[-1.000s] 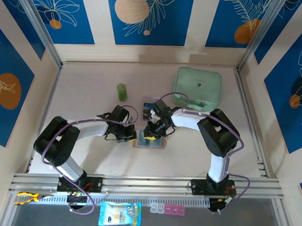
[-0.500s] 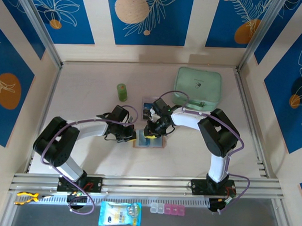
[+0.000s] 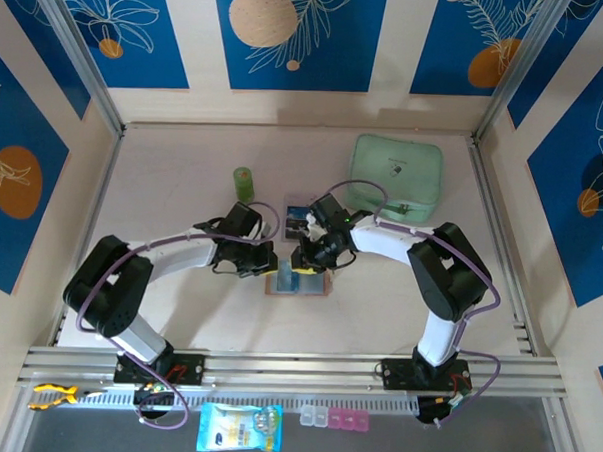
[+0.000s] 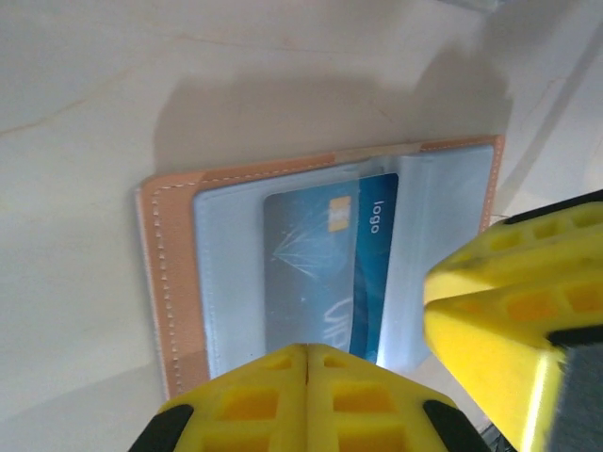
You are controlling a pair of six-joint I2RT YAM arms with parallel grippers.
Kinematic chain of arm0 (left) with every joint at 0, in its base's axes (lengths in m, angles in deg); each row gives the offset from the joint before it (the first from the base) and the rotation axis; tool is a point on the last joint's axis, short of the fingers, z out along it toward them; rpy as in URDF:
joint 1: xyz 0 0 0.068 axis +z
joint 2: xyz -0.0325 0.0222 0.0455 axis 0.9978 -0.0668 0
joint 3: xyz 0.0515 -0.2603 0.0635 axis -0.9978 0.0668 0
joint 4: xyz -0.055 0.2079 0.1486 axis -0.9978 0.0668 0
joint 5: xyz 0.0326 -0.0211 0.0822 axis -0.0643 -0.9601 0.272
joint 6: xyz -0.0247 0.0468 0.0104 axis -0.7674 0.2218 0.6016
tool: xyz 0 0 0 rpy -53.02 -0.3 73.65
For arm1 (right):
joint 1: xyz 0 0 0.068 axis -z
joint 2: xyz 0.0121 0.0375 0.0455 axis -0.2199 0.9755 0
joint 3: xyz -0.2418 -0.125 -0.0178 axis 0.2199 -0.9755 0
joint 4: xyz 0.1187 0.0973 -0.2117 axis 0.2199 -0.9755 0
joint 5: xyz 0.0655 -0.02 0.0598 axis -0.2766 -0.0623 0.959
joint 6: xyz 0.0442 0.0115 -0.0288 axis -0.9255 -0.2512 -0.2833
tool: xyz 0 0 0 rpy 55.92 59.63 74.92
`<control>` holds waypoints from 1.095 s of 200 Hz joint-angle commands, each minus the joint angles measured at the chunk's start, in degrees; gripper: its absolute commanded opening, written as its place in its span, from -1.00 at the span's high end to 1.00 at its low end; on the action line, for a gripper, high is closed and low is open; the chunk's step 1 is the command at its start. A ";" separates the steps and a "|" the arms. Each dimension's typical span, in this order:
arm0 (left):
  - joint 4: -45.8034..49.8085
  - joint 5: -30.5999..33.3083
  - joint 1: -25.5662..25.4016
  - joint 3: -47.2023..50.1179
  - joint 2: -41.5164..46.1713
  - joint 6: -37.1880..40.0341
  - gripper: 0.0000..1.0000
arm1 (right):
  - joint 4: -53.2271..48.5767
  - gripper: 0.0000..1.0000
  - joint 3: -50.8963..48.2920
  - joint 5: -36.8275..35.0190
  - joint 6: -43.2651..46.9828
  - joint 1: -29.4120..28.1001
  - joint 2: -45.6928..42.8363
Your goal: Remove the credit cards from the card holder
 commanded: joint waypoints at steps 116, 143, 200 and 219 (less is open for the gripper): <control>1.16 1.04 -0.77 0.57 -4.78 0.65 0.97 | 4.01 0.51 -3.24 3.96 -1.91 1.40 2.26; 1.56 1.29 -0.76 0.80 -4.98 0.63 0.97 | 5.24 0.51 -3.99 4.63 -2.26 1.61 3.24; 1.98 1.60 -0.74 0.91 -5.71 0.72 0.97 | 6.06 0.50 -4.33 5.62 -2.50 1.63 3.65; 2.11 1.55 -0.76 0.83 -5.94 0.72 0.97 | 7.39 0.51 -4.50 7.26 -3.11 1.72 3.62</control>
